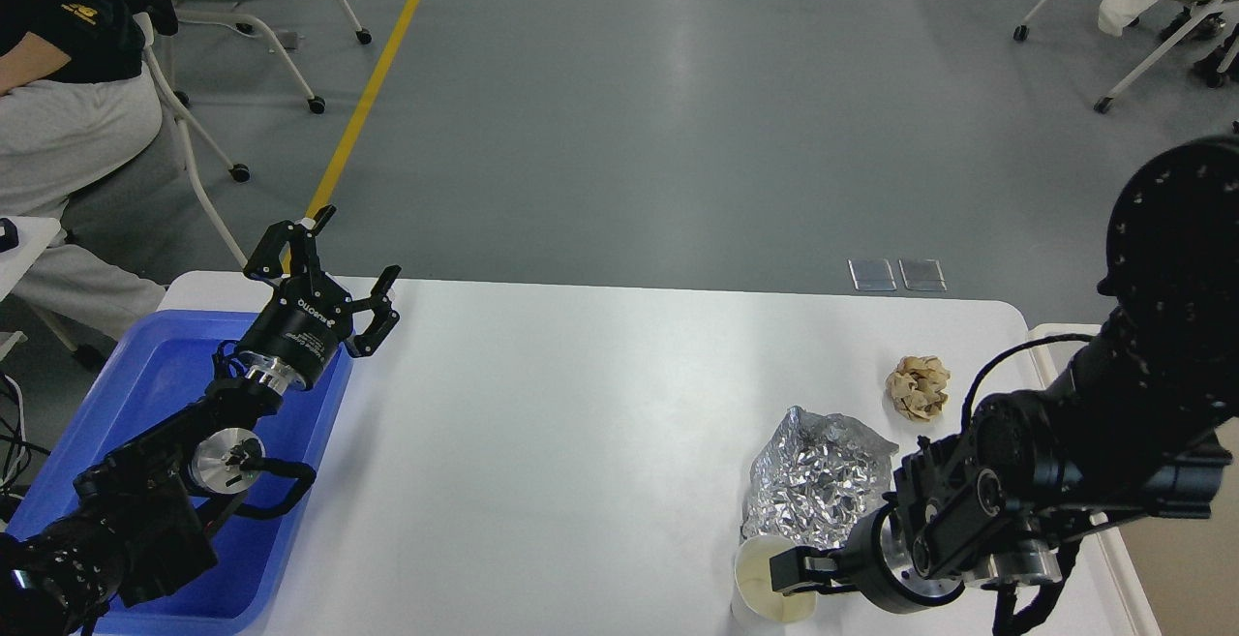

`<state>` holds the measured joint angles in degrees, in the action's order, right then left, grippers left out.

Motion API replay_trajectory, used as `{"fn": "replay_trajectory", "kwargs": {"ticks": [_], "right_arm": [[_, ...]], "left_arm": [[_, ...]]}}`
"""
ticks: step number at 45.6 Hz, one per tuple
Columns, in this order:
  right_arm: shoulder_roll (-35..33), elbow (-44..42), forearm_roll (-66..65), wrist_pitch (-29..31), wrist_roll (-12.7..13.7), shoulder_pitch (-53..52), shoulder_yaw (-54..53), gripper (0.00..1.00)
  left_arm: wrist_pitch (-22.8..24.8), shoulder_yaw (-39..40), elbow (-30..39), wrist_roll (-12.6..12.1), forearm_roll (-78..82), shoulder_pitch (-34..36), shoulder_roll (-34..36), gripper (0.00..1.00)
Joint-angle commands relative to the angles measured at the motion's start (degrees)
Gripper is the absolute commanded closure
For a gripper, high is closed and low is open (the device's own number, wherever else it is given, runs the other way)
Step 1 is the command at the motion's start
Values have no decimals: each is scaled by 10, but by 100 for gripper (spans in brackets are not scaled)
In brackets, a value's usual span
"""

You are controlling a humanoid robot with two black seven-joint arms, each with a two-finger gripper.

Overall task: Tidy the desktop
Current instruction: 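Lower the right gripper down to the white paper cup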

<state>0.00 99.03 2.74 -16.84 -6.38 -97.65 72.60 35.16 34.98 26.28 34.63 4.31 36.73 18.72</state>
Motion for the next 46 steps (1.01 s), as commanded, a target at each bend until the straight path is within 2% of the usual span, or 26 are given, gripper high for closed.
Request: {"fn": "replay_trajectory", "kwargs": {"ticks": [1, 17, 22, 25, 27, 36, 40, 41, 42, 43, 46], "right_arm": [[0, -13, 8, -46, 0, 32, 0, 0], [0, -17, 13, -56, 0, 49, 1, 0], [0, -18, 16, -64, 0, 55, 0, 5], [0, -18, 16, -65, 0, 57, 0, 22], [0, -18, 16, -67, 0, 57, 0, 29], [0, -18, 12, -83, -1, 57, 2, 37], [0, -16, 11, -81, -1, 56, 3, 61], [0, -15, 11, -81, -1, 56, 3, 73], [0, -15, 11, -80, -1, 56, 3, 89], [0, -14, 11, -80, -1, 57, 3, 100], [0, -13, 11, -81, -1, 57, 3, 100]], "left_arm": [[0, 0, 0, 0, 0, 0, 0, 0], [0, 0, 0, 0, 0, 0, 0, 0], [0, 0, 0, 0, 0, 0, 0, 0], [0, 0, 0, 0, 0, 0, 0, 0], [0, 0, 0, 0, 0, 0, 0, 0], [0, 0, 0, 0, 0, 0, 0, 0], [0, 0, 0, 0, 0, 0, 0, 0], [0, 0, 0, 0, 0, 0, 0, 0], [0, 0, 0, 0, 0, 0, 0, 0], [0, 0, 0, 0, 0, 0, 0, 0], [0, 0, 0, 0, 0, 0, 0, 0]]}}
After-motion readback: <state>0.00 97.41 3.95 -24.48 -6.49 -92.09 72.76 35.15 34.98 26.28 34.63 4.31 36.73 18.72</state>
